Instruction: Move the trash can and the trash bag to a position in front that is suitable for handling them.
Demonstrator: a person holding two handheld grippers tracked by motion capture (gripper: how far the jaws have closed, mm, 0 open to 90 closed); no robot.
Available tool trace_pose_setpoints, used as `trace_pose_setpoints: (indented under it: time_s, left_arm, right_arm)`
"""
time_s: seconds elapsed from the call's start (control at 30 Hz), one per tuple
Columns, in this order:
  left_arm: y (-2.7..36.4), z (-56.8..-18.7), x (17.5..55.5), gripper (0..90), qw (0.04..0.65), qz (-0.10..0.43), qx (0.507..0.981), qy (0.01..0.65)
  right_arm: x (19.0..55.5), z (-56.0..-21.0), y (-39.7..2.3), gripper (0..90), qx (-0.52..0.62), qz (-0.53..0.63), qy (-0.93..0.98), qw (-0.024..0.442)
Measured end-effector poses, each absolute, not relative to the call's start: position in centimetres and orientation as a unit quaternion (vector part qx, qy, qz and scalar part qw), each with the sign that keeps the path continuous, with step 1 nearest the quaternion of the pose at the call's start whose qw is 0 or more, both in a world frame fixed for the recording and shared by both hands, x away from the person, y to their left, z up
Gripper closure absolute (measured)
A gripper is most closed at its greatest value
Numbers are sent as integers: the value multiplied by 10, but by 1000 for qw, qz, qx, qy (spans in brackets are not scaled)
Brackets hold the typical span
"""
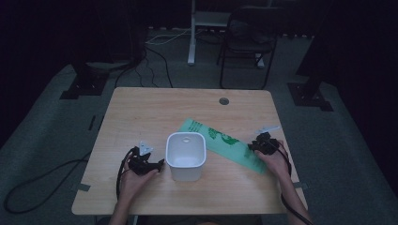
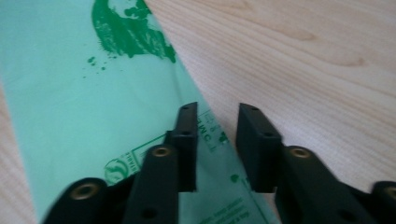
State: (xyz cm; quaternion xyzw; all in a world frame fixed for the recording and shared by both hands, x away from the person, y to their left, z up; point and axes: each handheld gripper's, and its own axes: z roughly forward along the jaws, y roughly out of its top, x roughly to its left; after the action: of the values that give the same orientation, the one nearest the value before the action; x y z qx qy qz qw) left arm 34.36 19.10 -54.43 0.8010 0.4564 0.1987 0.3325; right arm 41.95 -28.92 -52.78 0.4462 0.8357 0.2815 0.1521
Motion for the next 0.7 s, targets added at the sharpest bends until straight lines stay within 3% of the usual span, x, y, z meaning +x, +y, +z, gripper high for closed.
trace_pose_setpoints:
  time_s: [0.17, 0.7]
  left_arm:
    - [191, -544, 344, 207, 333, 199, 801, 457]
    - [191, -544, 344, 207, 333, 199, 801, 456]
  right_arm:
    - [413, -526, -290, 892, 436, 266, 846, 152]
    - [367, -523, -318, 900, 471, 230, 834, 172]
